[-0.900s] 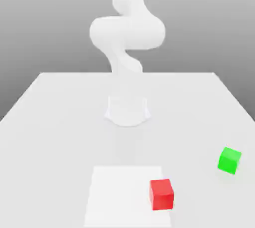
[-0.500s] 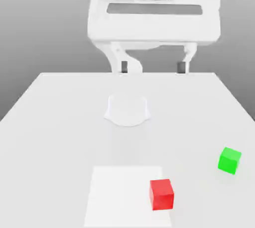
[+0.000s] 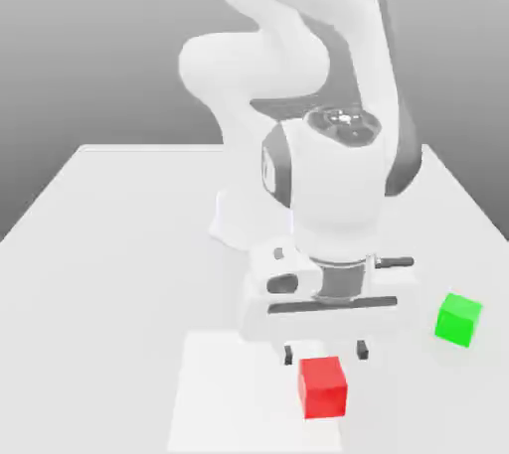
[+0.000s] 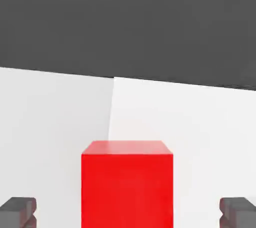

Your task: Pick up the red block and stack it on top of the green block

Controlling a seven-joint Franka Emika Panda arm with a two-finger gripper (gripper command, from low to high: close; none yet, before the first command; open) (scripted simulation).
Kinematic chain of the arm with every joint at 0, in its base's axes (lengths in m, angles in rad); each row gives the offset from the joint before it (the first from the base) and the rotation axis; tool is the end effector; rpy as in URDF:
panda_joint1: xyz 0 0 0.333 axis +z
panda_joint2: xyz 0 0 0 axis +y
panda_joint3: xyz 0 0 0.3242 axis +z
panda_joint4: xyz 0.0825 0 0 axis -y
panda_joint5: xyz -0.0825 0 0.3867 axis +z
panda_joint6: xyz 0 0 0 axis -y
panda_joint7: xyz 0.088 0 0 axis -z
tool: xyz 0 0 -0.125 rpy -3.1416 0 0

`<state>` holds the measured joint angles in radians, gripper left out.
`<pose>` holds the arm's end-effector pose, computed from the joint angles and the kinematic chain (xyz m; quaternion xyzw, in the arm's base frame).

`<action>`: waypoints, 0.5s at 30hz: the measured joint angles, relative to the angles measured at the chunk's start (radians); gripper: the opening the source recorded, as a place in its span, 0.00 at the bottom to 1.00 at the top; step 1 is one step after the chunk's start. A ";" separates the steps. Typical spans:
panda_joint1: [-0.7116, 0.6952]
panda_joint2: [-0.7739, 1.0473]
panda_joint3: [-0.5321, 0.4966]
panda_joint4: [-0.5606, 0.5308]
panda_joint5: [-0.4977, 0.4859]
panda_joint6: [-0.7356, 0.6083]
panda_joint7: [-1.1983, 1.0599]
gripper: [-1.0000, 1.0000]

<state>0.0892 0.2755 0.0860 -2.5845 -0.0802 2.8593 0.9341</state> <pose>0.4343 0.0838 0.1495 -0.9419 0.3359 -0.0002 0.0007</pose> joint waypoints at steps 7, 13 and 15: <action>0.012 0.050 -0.015 0.007 -0.016 0.043 0.012 0.00; -0.005 -0.115 0.014 -0.018 0.037 -0.096 -0.026 0.00; 0.011 -0.153 0.047 -0.027 0.043 -0.127 -0.081 0.00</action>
<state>0.1004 0.1222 0.1327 -2.6112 -0.0374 2.7324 0.8530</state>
